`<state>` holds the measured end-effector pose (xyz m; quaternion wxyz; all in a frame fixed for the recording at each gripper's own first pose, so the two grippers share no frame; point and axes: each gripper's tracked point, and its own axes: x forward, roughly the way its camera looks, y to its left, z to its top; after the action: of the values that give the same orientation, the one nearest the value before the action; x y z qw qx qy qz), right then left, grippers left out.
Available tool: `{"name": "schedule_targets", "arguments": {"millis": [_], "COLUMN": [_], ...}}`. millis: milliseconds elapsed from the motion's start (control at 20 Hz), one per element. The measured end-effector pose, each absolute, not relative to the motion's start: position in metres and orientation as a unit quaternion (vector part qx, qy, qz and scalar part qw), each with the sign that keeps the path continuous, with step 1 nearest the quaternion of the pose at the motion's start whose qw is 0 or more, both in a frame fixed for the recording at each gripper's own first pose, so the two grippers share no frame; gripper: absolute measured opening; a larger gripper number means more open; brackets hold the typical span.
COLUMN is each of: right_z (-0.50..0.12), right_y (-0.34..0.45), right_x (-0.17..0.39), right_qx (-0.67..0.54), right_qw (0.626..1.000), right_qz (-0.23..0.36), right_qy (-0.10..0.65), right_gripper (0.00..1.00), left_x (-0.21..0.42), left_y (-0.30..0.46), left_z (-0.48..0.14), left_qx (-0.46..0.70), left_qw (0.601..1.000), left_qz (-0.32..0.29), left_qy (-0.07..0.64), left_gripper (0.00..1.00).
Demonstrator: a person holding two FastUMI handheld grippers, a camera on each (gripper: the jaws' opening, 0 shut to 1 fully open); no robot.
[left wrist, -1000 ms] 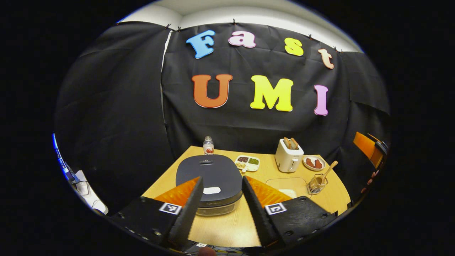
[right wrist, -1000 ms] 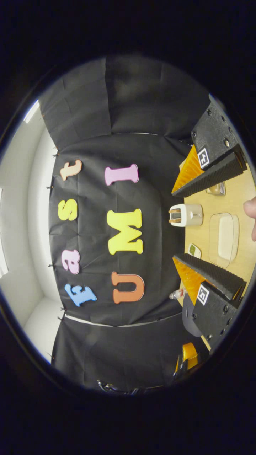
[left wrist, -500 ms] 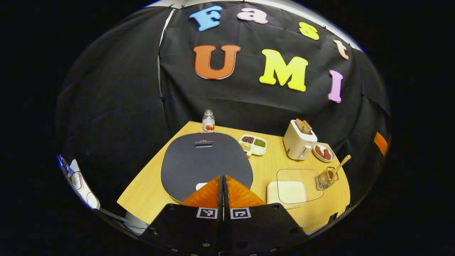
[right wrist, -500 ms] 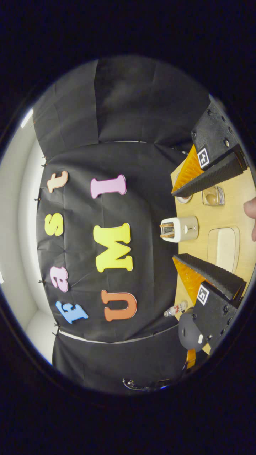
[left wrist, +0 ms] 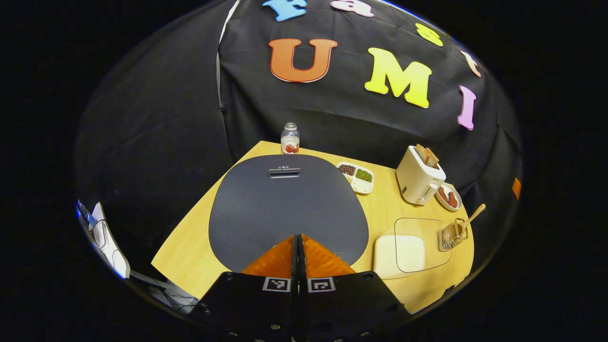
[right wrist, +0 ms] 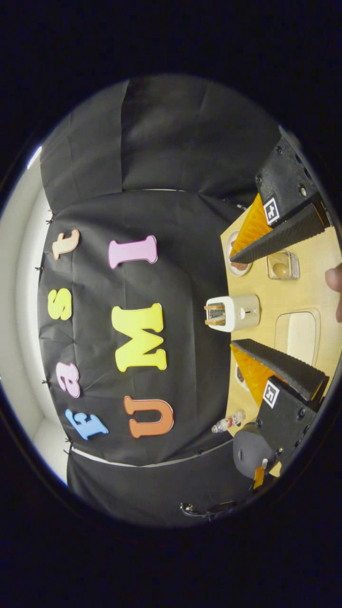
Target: Close the left gripper, press the button to open the rice cooker; take a wooden spoon from the chopstick holder with the right hand, scoop a spoonful of rice and pour it into the rice cooker, then put the wooden spoon back into the chopstick holder.
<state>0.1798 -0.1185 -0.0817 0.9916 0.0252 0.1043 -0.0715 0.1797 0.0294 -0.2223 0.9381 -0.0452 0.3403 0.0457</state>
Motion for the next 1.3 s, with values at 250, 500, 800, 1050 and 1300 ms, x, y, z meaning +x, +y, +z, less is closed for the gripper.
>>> {"name": "schedule_targets", "arguments": {"millis": [250, 500, 800, 1050, 1300], "right_z": [-0.084, -0.083, -0.075, -0.063, -0.051], "right_y": [-0.111, -0.099, -0.097, -0.106, -0.117], "right_x": [0.184, 0.182, 0.171, 0.160, 0.154], "right_qx": [0.028, 0.030, 0.026, 0.021, 0.022], "right_qw": [0.992, 0.992, 0.994, 0.994, 0.995], "right_qz": [-0.064, -0.054, -0.052, -0.063, -0.070], "right_qy": [0.108, 0.106, 0.097, 0.082, 0.069], "right_gripper": [1.00, 1.00, 1.00, 1.00, 1.00], "left_x": [0.171, 0.164, 0.172, 0.193, 0.216], "left_y": [0.032, 0.032, 0.035, 0.043, 0.035], "left_z": [-0.228, -0.228, -0.219, -0.144, -0.082], "left_qx": [-0.044, -0.059, -0.076, -0.057, -0.016], "left_qw": [0.938, 0.934, 0.944, 0.975, 0.991], "left_qz": [0.047, 0.058, 0.041, 0.051, 0.036], "left_qy": [0.340, 0.349, 0.318, 0.210, 0.125], "left_gripper": [0.00, 0.00, 0.00, 0.00, 0.02]}}
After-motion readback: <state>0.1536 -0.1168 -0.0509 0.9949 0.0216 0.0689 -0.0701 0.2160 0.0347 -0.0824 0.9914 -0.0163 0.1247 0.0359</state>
